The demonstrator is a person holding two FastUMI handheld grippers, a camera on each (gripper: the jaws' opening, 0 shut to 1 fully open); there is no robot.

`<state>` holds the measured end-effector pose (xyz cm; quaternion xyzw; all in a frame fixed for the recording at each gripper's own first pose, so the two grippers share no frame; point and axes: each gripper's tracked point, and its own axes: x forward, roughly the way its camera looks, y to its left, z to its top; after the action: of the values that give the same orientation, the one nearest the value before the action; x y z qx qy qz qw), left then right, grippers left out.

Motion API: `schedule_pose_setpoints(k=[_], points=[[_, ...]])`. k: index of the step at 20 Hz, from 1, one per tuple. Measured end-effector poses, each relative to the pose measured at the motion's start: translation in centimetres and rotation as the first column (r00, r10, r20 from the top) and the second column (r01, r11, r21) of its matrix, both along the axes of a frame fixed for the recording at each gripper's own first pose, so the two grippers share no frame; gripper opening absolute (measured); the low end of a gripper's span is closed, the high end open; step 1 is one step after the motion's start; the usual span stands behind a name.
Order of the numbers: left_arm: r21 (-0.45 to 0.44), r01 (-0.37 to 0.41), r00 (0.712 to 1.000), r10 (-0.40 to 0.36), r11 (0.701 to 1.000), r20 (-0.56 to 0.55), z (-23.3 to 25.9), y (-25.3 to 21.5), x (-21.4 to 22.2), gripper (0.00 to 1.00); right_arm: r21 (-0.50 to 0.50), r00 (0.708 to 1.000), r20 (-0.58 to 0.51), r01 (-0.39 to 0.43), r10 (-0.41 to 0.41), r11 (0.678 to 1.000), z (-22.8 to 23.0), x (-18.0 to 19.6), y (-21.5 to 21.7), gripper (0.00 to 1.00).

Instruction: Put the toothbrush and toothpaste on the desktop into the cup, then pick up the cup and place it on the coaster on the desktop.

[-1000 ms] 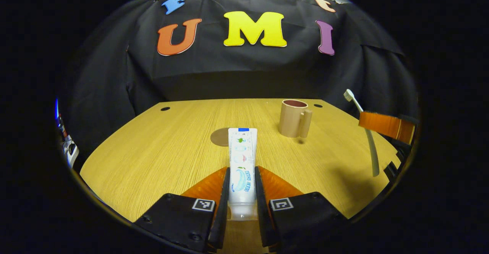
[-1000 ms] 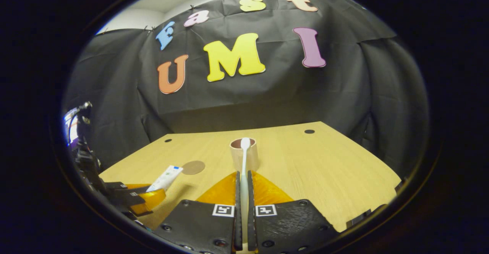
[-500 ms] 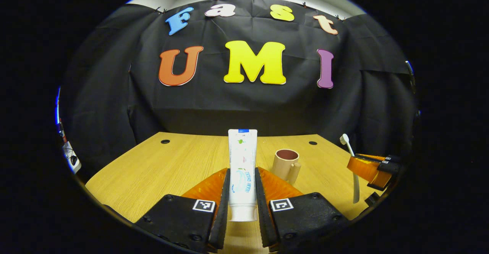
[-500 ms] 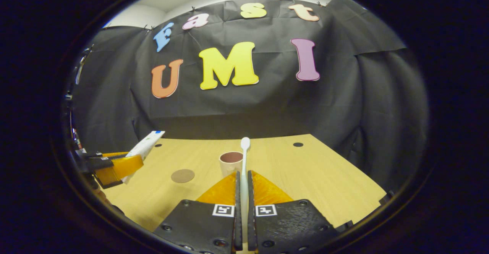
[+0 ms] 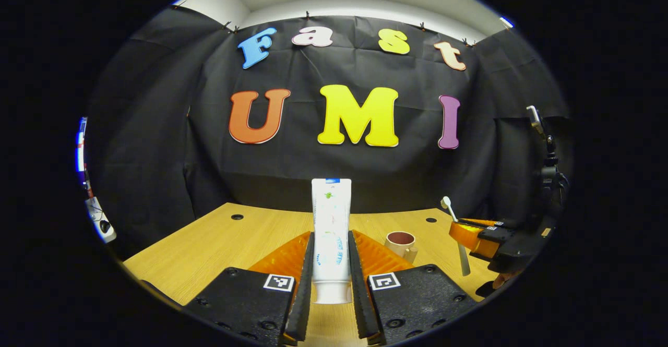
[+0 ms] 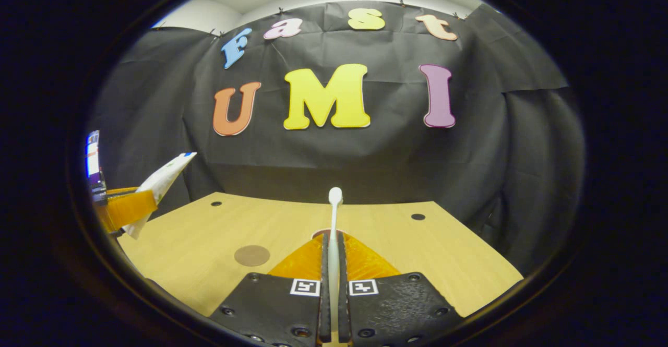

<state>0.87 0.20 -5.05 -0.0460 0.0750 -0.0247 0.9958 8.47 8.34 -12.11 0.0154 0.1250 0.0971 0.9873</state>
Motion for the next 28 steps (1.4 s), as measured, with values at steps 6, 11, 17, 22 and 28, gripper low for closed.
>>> schedule_pose_setpoints(k=[6, 11, 17, 22, 28], points=[[-0.013, 0.016, 1.0, -0.016, 1.0, -0.02, -0.8, 0.3, 0.8, 0.38, -0.002, 0.996, 0.065, 0.053, -0.052, 0.999, 2.6, 5.9, 1.2, 0.06], [-0.016, 0.012, 1.0, -0.012, 1.0, -0.021, -0.9, 0.8, 0.9, 0.38, -0.01, 0.994, 0.092, 0.063, -0.062, 0.998, 3.1, 11.7, 2.3, 0.05], [-0.025, 0.008, 1.0, -0.008, 1.0, -0.017, -0.9, 0.9, 1.1, 0.38, -0.003, 0.995, 0.09, 0.041, -0.041, 0.999, 2.0, 18.1, 3.0, 0.06], [-0.04, 0.002, 0.999, -0.003, 0.999, -0.047, -1.8, 1.0, 1.5, 0.38, 0.054, 0.999, 0.013, 0.034, -0.035, 0.998, -0.3, 18.7, 3.1, 0.06], [-0.028, 0.016, 0.999, -0.017, 0.999, -0.042, -1.7, 0.3, 1.7, 0.38, 0.072, 0.999, -0.009, 0.036, -0.036, 0.997, -1.0, 18.5, 2.7, 0.08]])
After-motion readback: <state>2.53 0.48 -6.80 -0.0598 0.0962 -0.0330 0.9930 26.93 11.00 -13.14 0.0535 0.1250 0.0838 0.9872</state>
